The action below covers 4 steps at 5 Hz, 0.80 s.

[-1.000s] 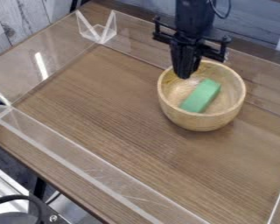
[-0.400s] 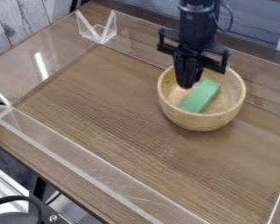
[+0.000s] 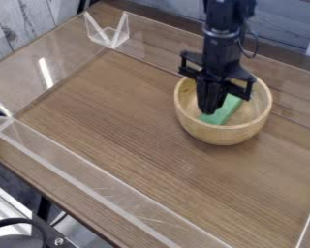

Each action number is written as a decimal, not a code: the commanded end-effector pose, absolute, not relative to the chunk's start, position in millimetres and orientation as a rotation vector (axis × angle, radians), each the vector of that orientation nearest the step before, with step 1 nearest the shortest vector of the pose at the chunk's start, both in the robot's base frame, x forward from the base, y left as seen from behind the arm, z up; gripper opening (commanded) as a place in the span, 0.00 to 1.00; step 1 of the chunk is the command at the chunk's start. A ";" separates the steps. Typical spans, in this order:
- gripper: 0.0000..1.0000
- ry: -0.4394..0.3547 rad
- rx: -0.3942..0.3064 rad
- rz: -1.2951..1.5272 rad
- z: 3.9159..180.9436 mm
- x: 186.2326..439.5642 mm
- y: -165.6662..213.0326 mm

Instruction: Remove the green block from inside the brown bowl and put it on the table

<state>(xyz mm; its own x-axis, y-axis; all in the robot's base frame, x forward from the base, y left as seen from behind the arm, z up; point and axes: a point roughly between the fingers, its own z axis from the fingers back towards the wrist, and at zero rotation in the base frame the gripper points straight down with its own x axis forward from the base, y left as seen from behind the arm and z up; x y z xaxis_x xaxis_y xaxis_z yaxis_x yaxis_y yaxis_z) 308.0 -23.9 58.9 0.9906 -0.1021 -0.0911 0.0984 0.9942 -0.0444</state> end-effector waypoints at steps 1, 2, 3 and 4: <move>0.00 0.045 -0.040 -0.112 66.5 317.9 -26.9; 0.00 0.048 -0.043 -0.113 62.7 319.7 -28.1; 0.00 0.051 -0.046 -0.114 60.2 321.4 -29.1; 0.00 0.053 -0.048 -0.115 58.5 322.5 -30.0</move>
<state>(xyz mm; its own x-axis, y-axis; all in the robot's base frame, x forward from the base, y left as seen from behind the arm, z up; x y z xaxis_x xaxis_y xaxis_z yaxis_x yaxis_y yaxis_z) 314.2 -27.0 48.4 0.9898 -0.1078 -0.0936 0.1032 0.9933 -0.0525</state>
